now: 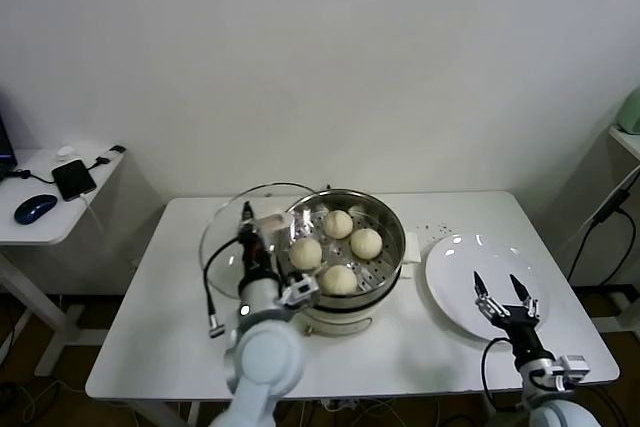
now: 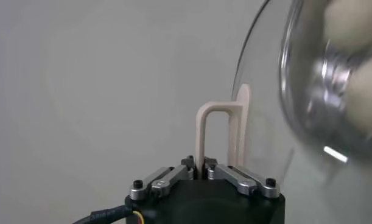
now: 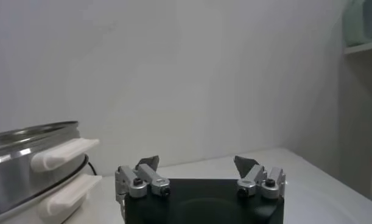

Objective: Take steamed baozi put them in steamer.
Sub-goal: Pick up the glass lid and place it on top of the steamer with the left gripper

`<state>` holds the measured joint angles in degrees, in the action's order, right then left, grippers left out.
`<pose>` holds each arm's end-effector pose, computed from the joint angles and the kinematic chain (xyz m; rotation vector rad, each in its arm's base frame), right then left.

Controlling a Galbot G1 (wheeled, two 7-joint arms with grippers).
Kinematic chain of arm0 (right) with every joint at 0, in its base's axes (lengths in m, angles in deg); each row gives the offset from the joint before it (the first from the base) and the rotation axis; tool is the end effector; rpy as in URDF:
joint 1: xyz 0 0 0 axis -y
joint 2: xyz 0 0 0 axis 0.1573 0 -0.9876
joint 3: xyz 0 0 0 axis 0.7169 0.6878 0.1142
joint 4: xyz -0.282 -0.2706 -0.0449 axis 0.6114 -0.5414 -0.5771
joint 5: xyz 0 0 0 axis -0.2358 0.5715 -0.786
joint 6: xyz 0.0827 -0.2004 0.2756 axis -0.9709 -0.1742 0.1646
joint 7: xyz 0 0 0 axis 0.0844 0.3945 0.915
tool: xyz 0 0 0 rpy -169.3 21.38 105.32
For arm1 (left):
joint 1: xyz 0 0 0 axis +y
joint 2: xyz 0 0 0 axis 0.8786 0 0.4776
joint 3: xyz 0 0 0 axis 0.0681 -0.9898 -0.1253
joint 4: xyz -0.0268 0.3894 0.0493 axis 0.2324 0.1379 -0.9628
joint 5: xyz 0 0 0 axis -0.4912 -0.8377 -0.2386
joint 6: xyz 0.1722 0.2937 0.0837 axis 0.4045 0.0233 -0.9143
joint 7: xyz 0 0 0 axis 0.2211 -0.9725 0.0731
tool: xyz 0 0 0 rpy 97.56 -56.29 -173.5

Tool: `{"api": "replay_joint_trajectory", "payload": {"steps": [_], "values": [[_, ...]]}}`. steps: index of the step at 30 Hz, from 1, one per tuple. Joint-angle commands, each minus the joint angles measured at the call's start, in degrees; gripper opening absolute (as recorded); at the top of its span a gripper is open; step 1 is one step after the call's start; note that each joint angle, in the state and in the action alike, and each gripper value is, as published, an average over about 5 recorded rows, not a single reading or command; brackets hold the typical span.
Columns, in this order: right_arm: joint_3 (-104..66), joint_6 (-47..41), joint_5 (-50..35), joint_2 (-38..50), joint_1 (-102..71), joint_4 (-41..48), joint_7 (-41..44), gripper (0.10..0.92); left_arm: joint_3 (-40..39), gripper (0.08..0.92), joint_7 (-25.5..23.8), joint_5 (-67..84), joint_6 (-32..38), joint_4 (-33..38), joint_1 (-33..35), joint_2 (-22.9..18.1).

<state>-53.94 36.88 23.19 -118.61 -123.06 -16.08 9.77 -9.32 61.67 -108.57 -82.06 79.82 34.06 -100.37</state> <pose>0.1864 -0.1750 -0.4150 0.0172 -3.0534 -0.2543 0.2669 -0.1401 -0.2717 0.2681 -2.2752 -1.8740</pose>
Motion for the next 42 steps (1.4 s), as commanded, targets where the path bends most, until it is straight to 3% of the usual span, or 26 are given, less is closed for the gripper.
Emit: {"api": "replay_joint_trajectory", "payload": {"steps": [1, 11, 26, 42], "values": [[-0.56, 0.00, 0.59, -0.82, -0.85, -0.27, -0.02, 0.823, -13.21, 0.163, -0.11, 7.71, -1.91, -5.58, -8.21, -2.83], [-0.54, -0.36, 1.64, -1.50, -0.09, -0.23, -0.01, 0.823, -13.97, 0.163, 6.47, 8.15, -5.63, -14.40, -12.11, -2.83], [-0.29, -0.36, 1.96, -1.88, 0.62, 0.31, 0.00, 0.823, -12.98, 0.163, 6.98, 2.72, -5.58, -19.27, -12.82, -2.83], [0.13, -0.12, 2.01, -2.13, 0.98, 1.02, 0.02, 0.823, -13.75, 0.163, 5.06, 4.06, -5.43, -19.54, -11.86, -2.83]]}}
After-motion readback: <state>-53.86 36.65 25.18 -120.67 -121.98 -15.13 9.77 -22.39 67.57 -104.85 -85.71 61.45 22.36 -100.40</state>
